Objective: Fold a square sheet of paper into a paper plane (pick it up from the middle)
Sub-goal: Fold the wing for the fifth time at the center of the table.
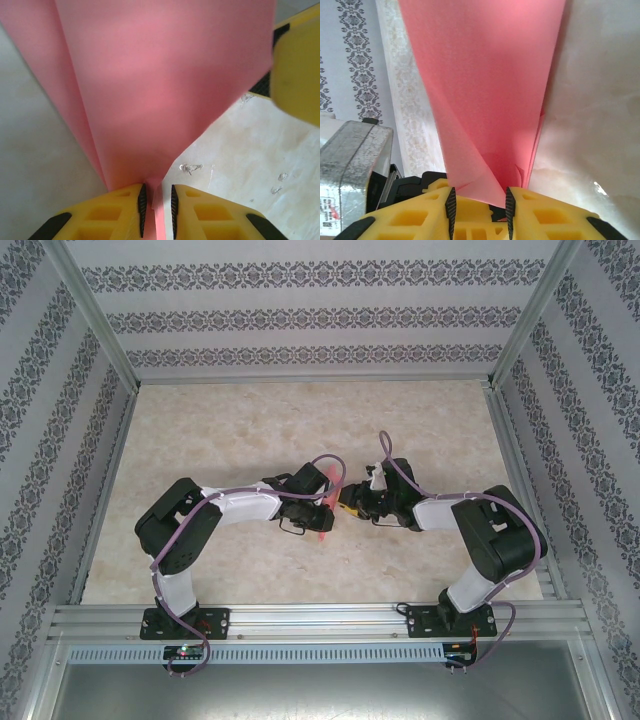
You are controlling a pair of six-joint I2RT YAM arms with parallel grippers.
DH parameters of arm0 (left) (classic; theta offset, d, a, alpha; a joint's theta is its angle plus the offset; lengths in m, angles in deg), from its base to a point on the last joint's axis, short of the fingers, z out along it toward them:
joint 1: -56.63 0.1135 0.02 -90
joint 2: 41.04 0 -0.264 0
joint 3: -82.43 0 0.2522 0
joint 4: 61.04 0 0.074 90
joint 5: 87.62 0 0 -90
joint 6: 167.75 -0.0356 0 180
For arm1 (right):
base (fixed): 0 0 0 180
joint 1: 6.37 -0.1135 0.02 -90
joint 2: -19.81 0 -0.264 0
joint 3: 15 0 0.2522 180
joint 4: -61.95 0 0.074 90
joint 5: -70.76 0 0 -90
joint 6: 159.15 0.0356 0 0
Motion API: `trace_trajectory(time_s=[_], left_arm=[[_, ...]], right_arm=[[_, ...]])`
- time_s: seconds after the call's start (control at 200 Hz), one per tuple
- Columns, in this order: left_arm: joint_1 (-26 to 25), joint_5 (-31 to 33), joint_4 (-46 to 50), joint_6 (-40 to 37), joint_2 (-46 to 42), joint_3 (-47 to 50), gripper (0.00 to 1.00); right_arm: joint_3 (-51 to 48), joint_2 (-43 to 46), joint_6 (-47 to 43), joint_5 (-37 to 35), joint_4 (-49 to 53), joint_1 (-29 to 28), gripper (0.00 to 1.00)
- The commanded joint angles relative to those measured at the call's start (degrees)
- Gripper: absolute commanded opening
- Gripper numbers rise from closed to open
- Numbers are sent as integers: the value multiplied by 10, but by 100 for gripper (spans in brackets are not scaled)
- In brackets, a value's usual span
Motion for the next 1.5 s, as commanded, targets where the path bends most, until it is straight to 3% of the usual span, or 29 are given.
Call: trace_trajectory(time_s=[0.0,0.36,0.649,0.829,1.494], left_arm=[[6,-1,10,-18,5,8,25],[7,-12,10,-18,2,7,25],[7,-10,18,-26,-9,8,26],[7,-6,25,-35,-21,13,28],[11,10,34,-48,-72,20,29]], right_arm=[[-10,2,15,21,-49,4,35],[32,-37,-40,9,34,-12,32],[57,-46,-75,-21,68,-20,10],[79,-56,-101,-36,100,-22,3],[157,-107,-169,-79,210,-40,0]])
